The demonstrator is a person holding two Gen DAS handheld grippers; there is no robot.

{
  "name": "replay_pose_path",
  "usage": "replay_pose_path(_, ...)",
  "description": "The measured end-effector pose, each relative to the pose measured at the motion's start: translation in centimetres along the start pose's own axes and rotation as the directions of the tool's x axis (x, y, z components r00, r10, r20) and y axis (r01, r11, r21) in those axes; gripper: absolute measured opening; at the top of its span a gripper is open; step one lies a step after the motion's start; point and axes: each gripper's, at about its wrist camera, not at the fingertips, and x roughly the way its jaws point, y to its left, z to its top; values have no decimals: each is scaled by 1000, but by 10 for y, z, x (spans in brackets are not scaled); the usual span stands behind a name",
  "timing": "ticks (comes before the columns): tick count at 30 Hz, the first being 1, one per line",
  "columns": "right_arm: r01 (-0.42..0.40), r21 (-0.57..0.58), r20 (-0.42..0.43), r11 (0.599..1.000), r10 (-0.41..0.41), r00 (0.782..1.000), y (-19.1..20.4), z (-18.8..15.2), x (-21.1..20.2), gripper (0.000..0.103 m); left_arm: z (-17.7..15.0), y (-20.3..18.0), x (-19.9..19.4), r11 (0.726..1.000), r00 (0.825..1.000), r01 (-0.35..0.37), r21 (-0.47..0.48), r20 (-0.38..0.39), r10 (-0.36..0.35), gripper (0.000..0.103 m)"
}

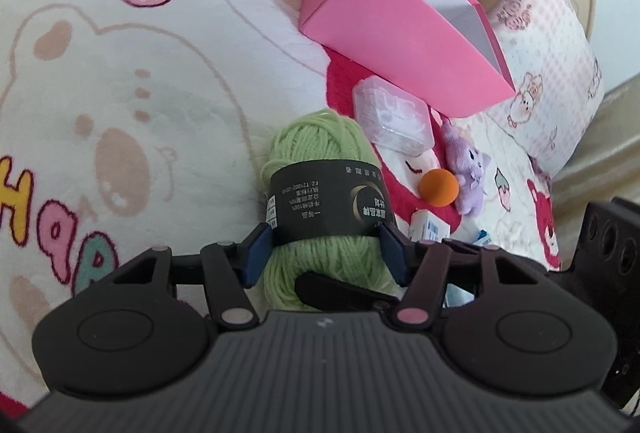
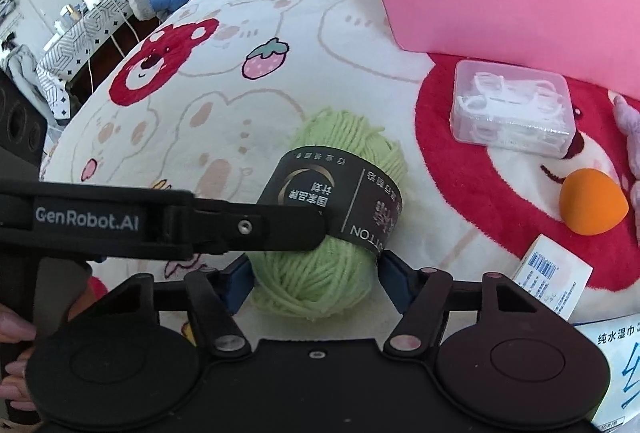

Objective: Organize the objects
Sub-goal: 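Lift the green yarn skein with the left tool toward the pink box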

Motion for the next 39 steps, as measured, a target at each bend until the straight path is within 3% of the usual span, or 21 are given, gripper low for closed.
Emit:
replay_pose_path(4, 49, -143, 26, 989, -45, 999, 17, -6, -7, 68, -3, -4, -2, 1000, 1000, -1, 19, 8, 0, 58)
replay_pose_path(10, 69, -174, 44, 982, -63, 997, 18, -8, -12, 64, -9, -16, -3, 997, 1000, -17, 71, 14, 16, 58)
replay_pose_path(16, 133, -285, 104, 949, -108, 989, 31, -17, -24, 63, -12, -19, -6, 999, 1000, 11, 46, -9, -11, 58)
replay_pose_path(31, 135, -274, 165, 952, -92, 982, 22, -27, -54, 63, -14, -56, -14, 984, 1000, 6, 179, -10, -5, 58)
replay_pose_path(39, 133, -271, 193, 953, -82, 978, 14, -27, -73, 63, -15, -79, -18, 987, 1000, 7, 163, 2, -8, 57)
